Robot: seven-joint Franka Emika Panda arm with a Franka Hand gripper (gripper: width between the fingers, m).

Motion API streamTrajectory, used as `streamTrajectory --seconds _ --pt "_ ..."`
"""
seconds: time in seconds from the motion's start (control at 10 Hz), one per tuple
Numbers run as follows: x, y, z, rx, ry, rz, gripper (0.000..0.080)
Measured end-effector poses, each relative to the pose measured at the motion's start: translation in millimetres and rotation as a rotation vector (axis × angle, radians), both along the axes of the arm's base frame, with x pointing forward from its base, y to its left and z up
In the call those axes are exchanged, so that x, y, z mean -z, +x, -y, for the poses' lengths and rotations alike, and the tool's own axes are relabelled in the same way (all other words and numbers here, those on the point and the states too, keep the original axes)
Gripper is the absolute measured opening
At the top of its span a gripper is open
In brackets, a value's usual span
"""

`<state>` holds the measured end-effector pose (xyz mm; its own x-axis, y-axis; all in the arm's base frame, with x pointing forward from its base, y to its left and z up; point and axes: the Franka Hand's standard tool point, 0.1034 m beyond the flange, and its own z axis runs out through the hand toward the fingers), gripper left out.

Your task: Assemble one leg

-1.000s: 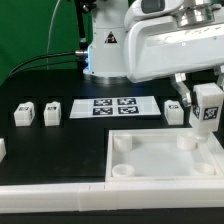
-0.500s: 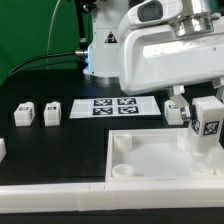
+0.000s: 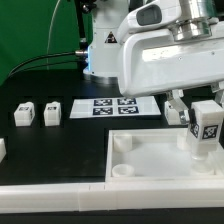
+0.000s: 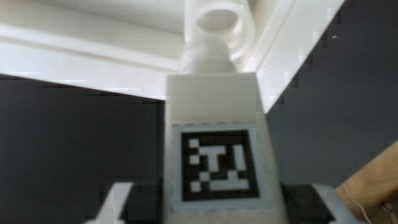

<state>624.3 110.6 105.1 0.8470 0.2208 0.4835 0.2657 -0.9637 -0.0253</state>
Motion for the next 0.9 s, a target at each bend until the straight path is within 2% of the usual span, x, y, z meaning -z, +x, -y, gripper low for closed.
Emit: streamTrajectory --seconds 0.3,0.9 --pt "7.7 -2.5 -4.8 -0.007 0.001 -0.011 0.0294" --pt "20.1 -5.9 -4.1 -0.007 0.001 -0.017 0.0294"
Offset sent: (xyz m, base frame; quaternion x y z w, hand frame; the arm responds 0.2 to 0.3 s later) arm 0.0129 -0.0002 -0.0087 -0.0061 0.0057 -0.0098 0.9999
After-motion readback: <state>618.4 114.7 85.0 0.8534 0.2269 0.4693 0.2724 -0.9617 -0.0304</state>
